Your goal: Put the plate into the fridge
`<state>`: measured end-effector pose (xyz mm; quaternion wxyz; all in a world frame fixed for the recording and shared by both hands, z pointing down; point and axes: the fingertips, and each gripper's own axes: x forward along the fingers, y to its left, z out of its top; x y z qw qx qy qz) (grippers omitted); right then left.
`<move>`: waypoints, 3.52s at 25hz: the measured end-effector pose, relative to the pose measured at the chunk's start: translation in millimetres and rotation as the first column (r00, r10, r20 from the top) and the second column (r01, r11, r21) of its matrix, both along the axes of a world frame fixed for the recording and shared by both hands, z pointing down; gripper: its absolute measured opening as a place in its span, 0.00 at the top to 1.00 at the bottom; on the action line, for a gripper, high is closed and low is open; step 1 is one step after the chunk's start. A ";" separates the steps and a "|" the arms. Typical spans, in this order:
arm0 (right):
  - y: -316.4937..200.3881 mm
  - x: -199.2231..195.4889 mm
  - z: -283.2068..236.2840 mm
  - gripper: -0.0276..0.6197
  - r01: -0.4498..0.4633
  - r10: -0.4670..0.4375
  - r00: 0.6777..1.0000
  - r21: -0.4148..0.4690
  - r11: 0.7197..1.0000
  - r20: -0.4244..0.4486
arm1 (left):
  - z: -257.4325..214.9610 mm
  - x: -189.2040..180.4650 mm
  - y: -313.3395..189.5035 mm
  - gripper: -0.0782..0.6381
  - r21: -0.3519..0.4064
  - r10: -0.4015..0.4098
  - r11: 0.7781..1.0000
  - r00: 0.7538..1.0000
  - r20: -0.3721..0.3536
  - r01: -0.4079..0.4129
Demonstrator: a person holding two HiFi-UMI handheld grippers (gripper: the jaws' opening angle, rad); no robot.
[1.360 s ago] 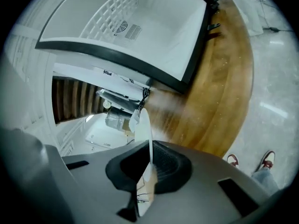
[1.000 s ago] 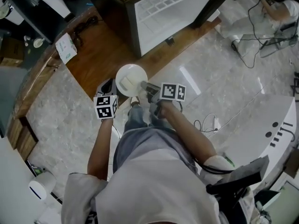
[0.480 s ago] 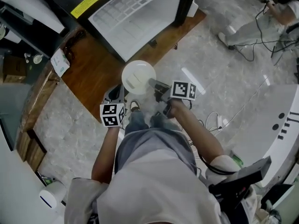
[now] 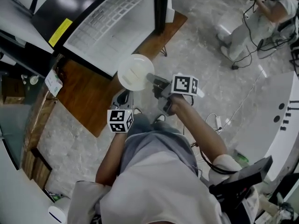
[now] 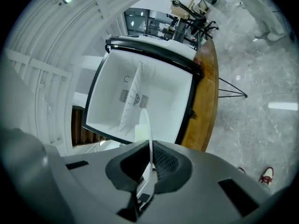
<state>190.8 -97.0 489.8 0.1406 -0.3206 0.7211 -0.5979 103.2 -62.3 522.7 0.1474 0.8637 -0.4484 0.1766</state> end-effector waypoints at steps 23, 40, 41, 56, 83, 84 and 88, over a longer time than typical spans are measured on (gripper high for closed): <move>-175.1 -16.0 -142.2 0.92 0.190 -0.216 0.973 0.243 0.951 0.084 | -148.7 34.3 -158.3 0.86 0.329 -0.125 0.929 0.979 -0.160 0.172; -296.4 -39.1 -148.8 0.92 0.251 -0.263 0.951 0.088 0.964 0.163 | -176.1 23.8 -264.3 0.86 0.366 -0.282 0.875 0.948 -0.149 0.317; -295.8 -42.3 -147.6 0.92 0.259 -0.269 0.949 0.085 0.962 0.161 | -175.1 21.5 -262.7 0.86 0.364 -0.294 0.872 0.945 -0.146 0.328; -298.3 -61.9 -145.0 0.92 0.298 -0.302 0.936 0.052 0.953 0.179 | -186.3 19.1 -258.6 0.86 0.330 -0.387 0.838 0.899 -0.204 0.435; -300.7 -44.7 -158.7 0.86 0.337 -0.360 0.926 0.181 0.924 0.115 | -202.4 16.2 -309.8 0.86 0.392 -0.386 0.805 0.895 -0.224 0.446; -299.8 -44.7 -157.5 0.88 0.335 -0.358 0.929 0.199 0.921 0.092 | -201.6 17.0 -312.0 0.86 0.401 -0.386 0.805 0.899 -0.207 0.438; -306.8 -43.3 -155.9 0.91 0.341 -0.266 0.935 0.395 0.853 -0.234 | -196.7 14.4 -318.7 0.86 0.384 -0.384 0.816 0.901 -0.200 0.433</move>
